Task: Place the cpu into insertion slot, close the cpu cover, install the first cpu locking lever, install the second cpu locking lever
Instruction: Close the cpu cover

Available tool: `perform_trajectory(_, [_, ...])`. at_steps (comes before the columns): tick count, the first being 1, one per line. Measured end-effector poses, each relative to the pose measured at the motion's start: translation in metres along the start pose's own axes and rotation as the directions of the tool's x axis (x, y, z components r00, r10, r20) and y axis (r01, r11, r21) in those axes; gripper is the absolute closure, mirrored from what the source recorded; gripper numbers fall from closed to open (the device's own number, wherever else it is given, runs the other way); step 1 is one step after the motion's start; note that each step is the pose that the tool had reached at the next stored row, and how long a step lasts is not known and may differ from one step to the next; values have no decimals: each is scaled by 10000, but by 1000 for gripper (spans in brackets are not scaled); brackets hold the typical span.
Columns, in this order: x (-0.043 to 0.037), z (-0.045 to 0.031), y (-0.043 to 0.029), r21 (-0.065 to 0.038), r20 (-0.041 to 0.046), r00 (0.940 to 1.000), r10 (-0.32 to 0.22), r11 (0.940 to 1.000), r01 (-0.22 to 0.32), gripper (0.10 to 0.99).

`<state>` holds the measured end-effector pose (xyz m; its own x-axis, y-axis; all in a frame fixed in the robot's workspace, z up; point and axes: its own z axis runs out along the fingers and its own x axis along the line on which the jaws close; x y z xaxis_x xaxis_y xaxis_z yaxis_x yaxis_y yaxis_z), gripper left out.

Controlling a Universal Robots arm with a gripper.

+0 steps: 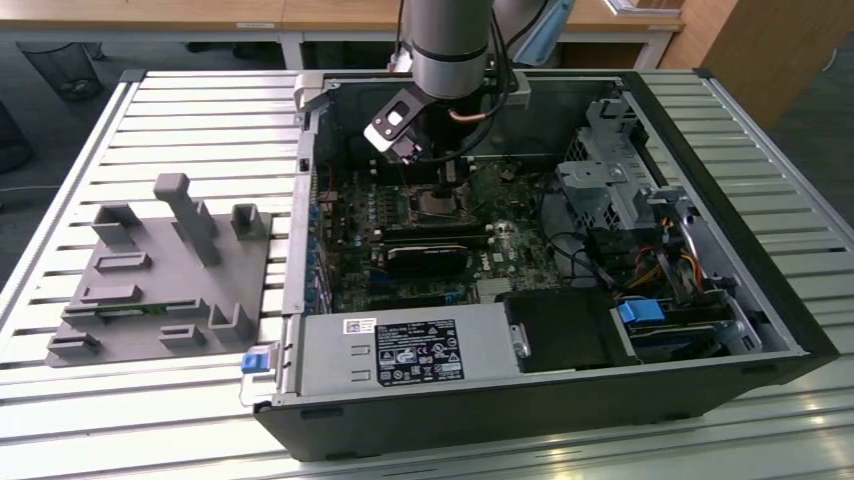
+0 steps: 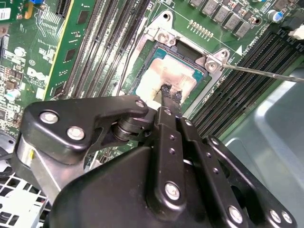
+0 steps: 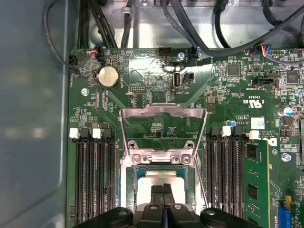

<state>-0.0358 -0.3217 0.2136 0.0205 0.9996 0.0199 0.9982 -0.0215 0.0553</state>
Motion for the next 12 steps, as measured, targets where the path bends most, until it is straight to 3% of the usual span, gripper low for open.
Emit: perform_trajectory(12, [1,-46,3,2,0,10000,0,10000,0,965])
